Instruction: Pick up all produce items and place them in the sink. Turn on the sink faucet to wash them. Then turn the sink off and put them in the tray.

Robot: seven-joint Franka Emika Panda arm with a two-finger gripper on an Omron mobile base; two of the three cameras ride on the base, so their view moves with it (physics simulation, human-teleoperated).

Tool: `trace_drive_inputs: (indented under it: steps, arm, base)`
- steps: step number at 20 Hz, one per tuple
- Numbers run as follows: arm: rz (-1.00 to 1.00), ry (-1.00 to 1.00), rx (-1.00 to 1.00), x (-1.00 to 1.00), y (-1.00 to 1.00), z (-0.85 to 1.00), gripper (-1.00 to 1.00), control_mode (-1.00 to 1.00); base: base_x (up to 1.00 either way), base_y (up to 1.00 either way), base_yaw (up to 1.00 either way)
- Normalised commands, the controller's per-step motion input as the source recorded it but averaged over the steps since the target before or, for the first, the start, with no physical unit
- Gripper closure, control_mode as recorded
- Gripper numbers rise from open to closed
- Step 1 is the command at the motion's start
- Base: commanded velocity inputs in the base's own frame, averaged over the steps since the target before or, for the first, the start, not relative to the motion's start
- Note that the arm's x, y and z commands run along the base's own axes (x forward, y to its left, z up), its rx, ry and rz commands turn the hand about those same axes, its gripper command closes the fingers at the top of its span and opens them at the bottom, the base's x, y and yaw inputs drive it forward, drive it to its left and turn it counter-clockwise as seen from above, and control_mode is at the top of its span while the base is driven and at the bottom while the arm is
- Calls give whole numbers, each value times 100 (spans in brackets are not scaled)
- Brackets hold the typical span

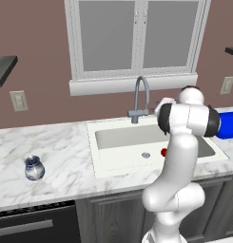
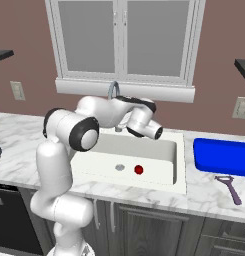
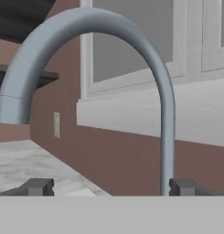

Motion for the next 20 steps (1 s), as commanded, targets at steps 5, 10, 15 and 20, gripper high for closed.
trace_drive_inputs:
  steps: [5, 10, 15, 20]
  arm:
    - [5, -1, 0, 17, 0, -11, -100, -100]
    - [2, -5, -2, 12, 0, -16, -100, -100]
    - [1, -6, -1, 12, 0, -13, -100, -100]
    - [0, -5, -1, 17, 0, -10, -100, -100]
  base:
    - [0, 0, 0]
    - [0, 0, 0]
    - [0, 0, 0]
    - [0, 0, 0]
